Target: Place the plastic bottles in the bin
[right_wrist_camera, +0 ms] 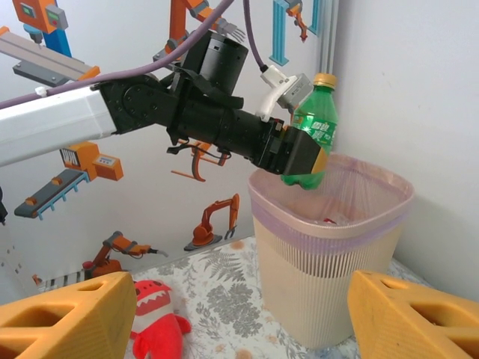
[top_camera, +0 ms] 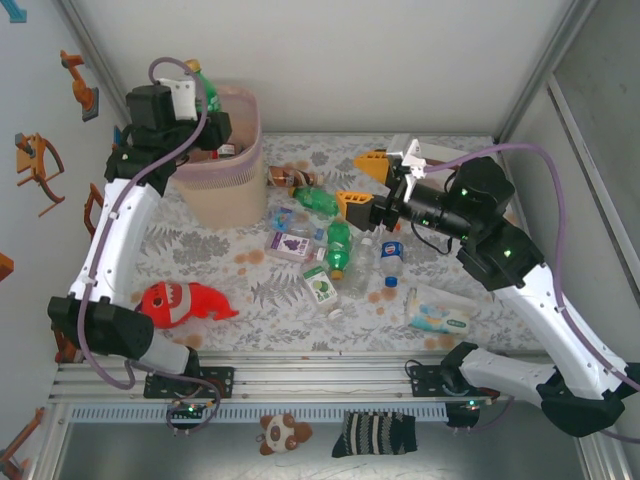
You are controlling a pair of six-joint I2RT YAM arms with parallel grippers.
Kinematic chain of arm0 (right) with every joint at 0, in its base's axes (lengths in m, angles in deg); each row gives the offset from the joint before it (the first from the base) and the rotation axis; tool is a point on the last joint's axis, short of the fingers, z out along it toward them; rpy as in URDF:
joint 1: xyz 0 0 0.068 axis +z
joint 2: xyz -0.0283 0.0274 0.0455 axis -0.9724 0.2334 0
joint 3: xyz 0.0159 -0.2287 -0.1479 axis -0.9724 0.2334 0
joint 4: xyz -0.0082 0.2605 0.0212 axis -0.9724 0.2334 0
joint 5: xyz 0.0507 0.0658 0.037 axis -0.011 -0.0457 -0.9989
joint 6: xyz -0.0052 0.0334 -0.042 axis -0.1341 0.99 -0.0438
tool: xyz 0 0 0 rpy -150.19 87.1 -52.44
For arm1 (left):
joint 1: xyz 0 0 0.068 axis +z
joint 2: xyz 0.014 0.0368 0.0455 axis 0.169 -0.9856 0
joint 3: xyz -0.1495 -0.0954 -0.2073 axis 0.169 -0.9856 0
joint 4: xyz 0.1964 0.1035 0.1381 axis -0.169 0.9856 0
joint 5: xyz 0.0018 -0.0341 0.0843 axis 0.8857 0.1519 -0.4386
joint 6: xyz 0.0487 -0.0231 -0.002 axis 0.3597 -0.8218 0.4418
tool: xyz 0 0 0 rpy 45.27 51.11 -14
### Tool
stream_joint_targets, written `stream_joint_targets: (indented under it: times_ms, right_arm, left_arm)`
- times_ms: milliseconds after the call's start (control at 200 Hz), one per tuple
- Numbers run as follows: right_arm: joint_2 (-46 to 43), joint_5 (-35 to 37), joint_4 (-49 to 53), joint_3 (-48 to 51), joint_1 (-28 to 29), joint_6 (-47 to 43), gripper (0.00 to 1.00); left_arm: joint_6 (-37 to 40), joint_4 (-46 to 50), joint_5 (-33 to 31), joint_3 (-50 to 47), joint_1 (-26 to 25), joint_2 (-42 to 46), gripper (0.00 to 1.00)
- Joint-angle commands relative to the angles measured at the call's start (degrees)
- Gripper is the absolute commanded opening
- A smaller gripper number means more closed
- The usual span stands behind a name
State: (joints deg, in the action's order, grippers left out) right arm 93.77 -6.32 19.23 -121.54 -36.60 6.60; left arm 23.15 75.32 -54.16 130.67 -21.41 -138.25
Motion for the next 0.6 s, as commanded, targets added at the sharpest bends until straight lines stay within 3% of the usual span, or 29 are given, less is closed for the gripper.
stream_joint_targets:
  times_ms: [0, 401, 596]
  right_arm:
    - [-0.2, 0.7, -0.3, 0.4, 0.0, -0.8, 0.73]
    - [-0.2, 0.9, 0.9, 0.9, 0.0, -1.0, 0.73]
    - [-0.2, 1.3, 1.2, 1.3, 0.0, -1.2, 0.74]
  left_arm:
    - [3.9, 4.7, -3.4, 3.3, 2.1, -2.3, 0.33]
    - [10.9, 14.0, -14.1, 13.8, 5.1, -15.6, 0.33]
    - [11.6, 19.9, -16.2, 17.0, 6.1, -20.2, 0.33]
